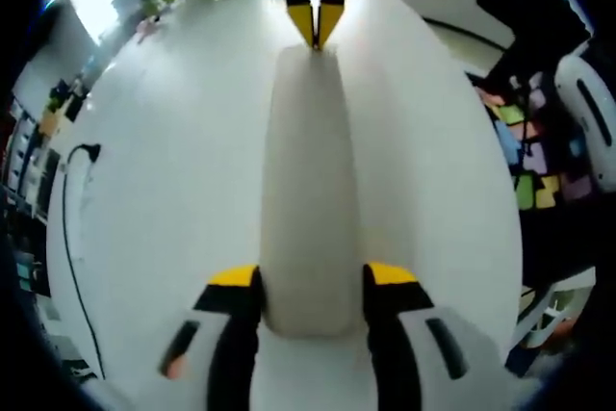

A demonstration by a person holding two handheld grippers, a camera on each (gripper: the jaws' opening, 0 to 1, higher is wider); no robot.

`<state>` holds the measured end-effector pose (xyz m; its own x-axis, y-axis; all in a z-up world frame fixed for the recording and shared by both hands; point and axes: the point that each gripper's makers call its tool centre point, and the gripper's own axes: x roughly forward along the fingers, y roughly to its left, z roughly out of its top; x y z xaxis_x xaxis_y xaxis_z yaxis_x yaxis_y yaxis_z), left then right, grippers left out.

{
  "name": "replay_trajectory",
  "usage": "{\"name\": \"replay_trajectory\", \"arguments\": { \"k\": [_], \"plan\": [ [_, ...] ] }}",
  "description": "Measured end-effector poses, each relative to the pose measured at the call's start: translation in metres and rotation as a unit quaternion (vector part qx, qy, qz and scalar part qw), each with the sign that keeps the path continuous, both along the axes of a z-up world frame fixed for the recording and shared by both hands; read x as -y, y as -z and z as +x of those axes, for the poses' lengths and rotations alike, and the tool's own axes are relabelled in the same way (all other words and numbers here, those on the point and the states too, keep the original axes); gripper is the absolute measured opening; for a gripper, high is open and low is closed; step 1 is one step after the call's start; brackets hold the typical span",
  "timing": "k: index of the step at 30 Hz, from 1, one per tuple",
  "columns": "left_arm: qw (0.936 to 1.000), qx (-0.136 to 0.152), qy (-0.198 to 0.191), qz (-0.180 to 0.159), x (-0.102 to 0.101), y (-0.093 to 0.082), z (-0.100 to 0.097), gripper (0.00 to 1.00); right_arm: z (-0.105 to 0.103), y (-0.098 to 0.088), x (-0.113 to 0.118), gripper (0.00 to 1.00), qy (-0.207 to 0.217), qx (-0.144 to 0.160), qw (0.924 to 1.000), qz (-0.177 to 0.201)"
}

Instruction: Arrange the utensils inside the cutlery case until each visible utensil rests in its matching compartment.

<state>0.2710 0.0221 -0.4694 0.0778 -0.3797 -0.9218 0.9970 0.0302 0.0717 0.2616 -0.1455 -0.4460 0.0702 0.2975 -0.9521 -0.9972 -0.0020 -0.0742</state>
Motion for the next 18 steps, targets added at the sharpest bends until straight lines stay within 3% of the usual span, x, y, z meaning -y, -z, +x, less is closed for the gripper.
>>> {"name": "replay_trajectory", "arguments": {
  "k": [8, 13, 18],
  "plan": [
    [0.9999, -0.007, -0.004, -0.007, 0.0002, 0.0023, -0.0013, 0.45, 0.0016, 0.0013, -0.0006, 0.00, 0.010, -0.010, 0.9999, 0.001],
    [0.9999, -0.011, -0.006, -0.007, 0.0003, 0.0027, -0.0016, 0.45, -0.0002, 0.0016, -0.0010, 0.00, -0.021, -0.024, 0.9982, -0.051],
    [0.9993, -0.022, -0.004, -0.030, 0.0009, 0.0022, -0.0029, 0.46, -0.0012, 0.0015, -0.0024, 0.00, -0.020, -0.026, 0.9970, -0.070]
  ]
}}
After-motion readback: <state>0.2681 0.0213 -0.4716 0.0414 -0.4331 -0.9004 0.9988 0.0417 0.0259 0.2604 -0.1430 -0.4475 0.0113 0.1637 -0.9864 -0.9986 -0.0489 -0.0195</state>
